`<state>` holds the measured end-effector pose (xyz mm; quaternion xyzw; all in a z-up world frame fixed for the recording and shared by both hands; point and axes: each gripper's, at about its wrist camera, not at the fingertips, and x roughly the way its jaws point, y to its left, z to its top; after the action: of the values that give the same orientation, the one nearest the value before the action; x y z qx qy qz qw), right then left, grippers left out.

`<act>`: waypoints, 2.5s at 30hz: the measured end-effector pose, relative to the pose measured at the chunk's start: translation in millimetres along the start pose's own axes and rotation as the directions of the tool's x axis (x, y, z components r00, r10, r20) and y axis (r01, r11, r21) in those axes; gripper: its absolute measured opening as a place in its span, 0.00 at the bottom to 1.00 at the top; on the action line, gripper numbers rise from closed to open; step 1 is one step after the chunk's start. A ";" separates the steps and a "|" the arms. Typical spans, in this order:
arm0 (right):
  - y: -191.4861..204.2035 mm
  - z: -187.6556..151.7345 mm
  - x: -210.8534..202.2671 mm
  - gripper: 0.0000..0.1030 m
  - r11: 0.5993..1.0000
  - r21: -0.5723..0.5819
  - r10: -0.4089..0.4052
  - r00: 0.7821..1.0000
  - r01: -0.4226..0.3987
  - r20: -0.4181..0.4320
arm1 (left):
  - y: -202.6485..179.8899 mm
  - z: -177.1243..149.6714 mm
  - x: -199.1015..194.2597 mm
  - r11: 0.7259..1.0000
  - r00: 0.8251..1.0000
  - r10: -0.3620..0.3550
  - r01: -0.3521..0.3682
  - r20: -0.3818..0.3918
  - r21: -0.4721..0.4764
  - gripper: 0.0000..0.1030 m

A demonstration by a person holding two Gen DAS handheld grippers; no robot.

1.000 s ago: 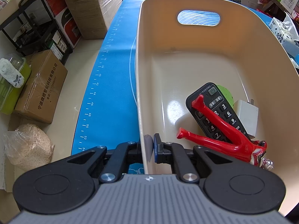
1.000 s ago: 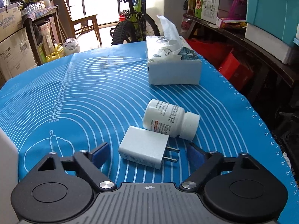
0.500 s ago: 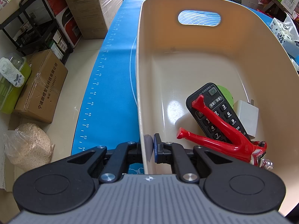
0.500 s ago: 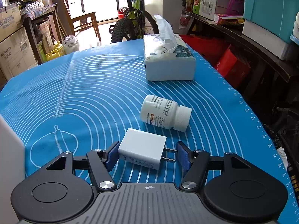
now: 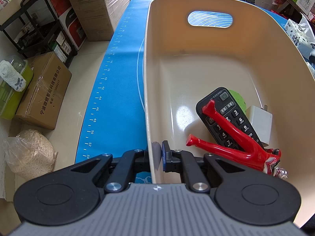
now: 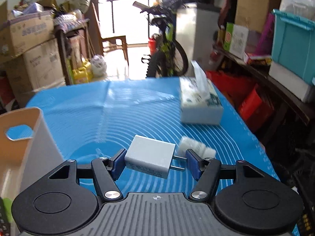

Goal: Organize rigid objects
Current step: 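Carry the second charger into the basket and release it, then grasp the white pill bottle with the right tool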

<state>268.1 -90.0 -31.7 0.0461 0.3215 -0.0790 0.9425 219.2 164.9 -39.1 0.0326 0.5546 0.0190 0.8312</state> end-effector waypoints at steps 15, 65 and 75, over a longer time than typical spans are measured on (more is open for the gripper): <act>77.7 21.4 -69.4 0.66 0.961 -0.136 0.259 0.958 -0.242 0.127 | 1.3 -0.1 -0.4 1.000 1.000 -0.003 0.003 0.000 -0.004 0.11; 79.0 27.2 -52.0 0.87 0.930 -0.158 0.316 0.942 -0.332 -0.115 | -1.5 0.9 -2.0 1.000 1.000 0.011 -0.011 0.001 0.006 0.11; -27.3 26.9 18.1 0.97 0.986 0.162 0.040 0.995 -0.025 -0.089 | -2.4 0.8 -2.2 1.000 1.000 0.014 -0.014 0.000 0.005 0.11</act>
<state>293.4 -122.6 -22.6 0.1307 0.3562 -0.0870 0.9211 219.0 162.4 -36.9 0.0386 0.5545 0.0236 0.8309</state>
